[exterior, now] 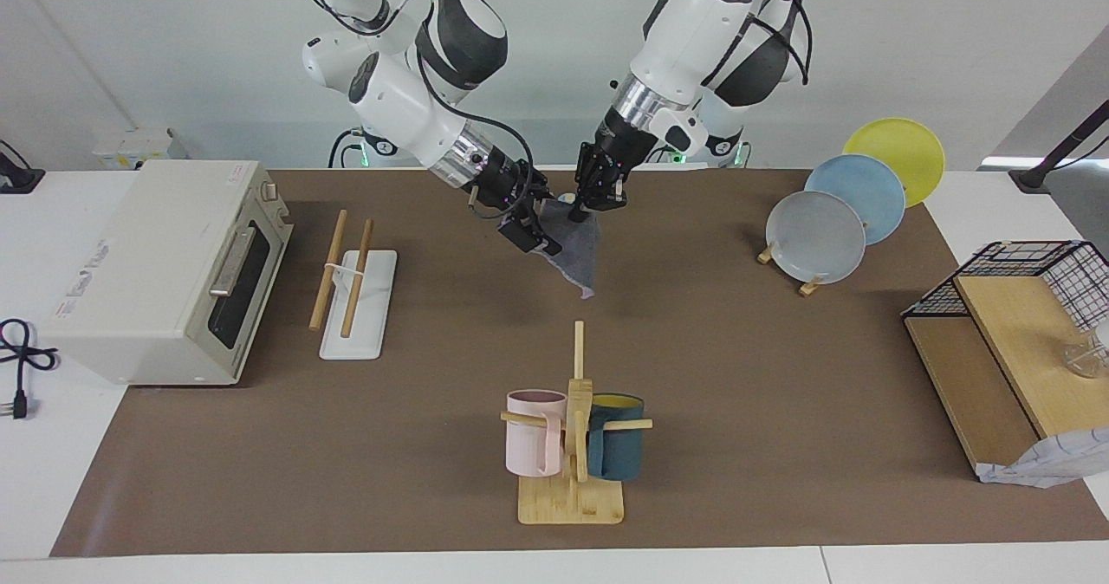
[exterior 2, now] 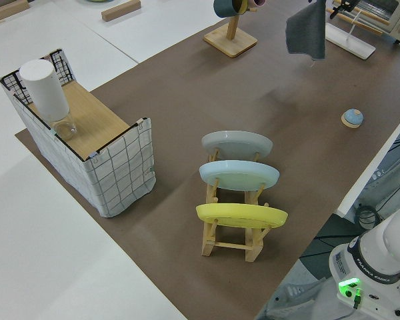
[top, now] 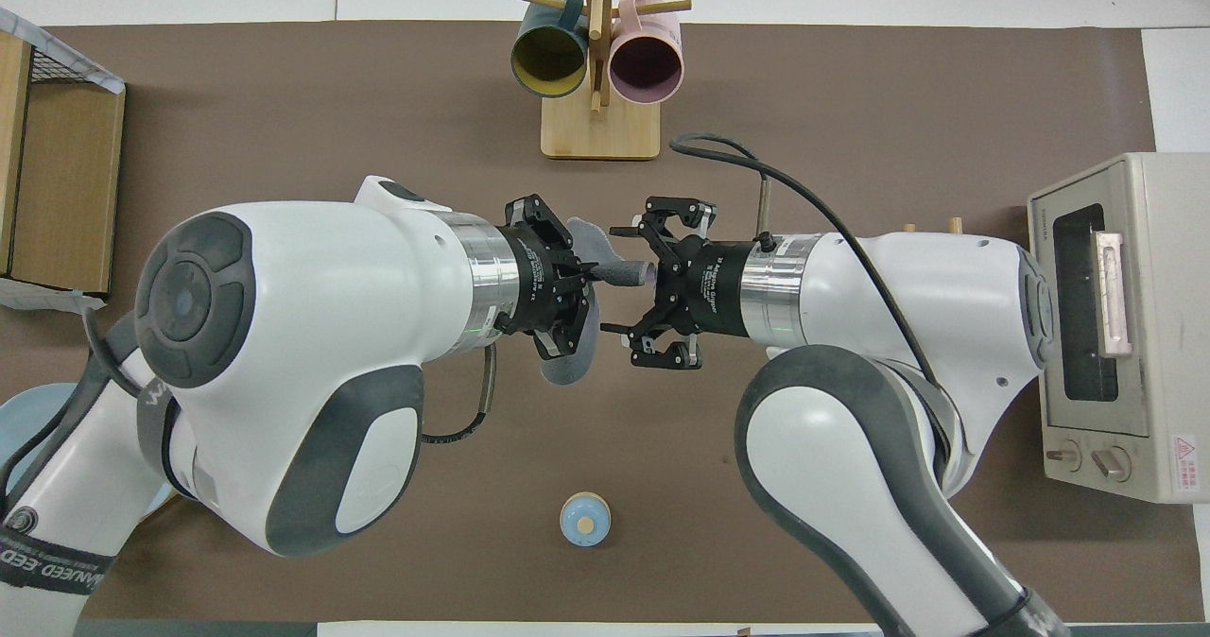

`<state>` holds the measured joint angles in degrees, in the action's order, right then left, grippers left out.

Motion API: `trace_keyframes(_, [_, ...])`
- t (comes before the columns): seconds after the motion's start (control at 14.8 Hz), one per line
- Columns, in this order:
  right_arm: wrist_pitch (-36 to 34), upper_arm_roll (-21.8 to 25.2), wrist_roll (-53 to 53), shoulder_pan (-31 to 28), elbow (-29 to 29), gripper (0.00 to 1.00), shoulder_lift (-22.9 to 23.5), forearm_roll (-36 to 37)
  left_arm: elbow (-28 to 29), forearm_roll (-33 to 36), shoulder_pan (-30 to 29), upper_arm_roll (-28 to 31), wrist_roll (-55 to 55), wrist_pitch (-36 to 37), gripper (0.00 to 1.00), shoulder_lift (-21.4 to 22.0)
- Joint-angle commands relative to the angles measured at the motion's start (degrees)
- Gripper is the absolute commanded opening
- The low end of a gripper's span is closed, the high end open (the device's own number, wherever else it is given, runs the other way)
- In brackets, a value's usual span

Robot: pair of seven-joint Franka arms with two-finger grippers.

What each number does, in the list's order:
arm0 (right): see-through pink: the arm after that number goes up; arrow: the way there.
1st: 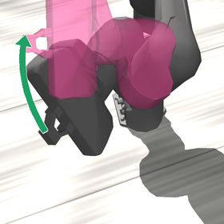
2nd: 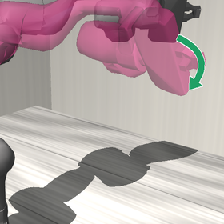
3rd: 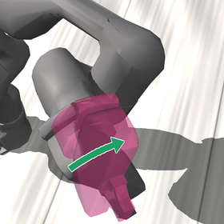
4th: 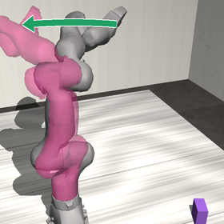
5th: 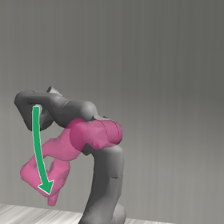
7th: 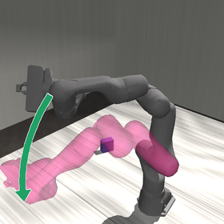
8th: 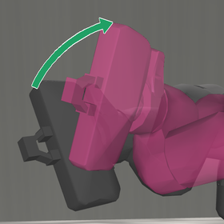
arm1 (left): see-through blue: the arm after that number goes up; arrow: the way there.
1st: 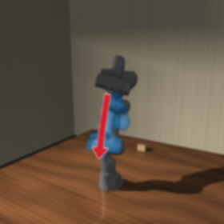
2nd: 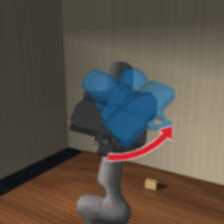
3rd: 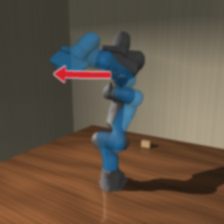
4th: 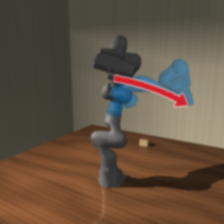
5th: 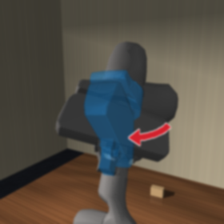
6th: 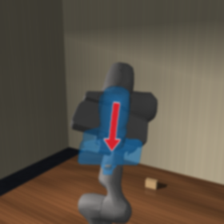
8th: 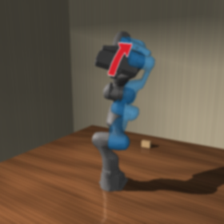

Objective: Fold towel and hang on rack
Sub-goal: 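Grasp the towel with the right gripper while the left gripper releases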

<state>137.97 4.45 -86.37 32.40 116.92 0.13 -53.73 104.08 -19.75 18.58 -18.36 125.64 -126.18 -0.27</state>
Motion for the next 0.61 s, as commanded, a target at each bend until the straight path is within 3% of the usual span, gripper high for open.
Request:
trace_keyframes(0.0, [0.29,0.03,5.49,0.38,-0.64,0.19,0.31,-1.55,1.92,-1.08,0.67,0.52,1.1,-1.09,0.0,1.68])
trace_keyframes(0.07, [0.28,0.03,7.43,0.56,-0.64,0.0,0.31,-1.55,1.92,-1.08,0.67,0.6,1.19,-1.09,0.0,1.68])
trace_keyframes(0.54, [-2.26,0.2,17.62,0.3,-0.99,0.0,0.31,0.2,2.09,-1.08,0.93,0.6,1.28,-1.0,0.0,1.94])
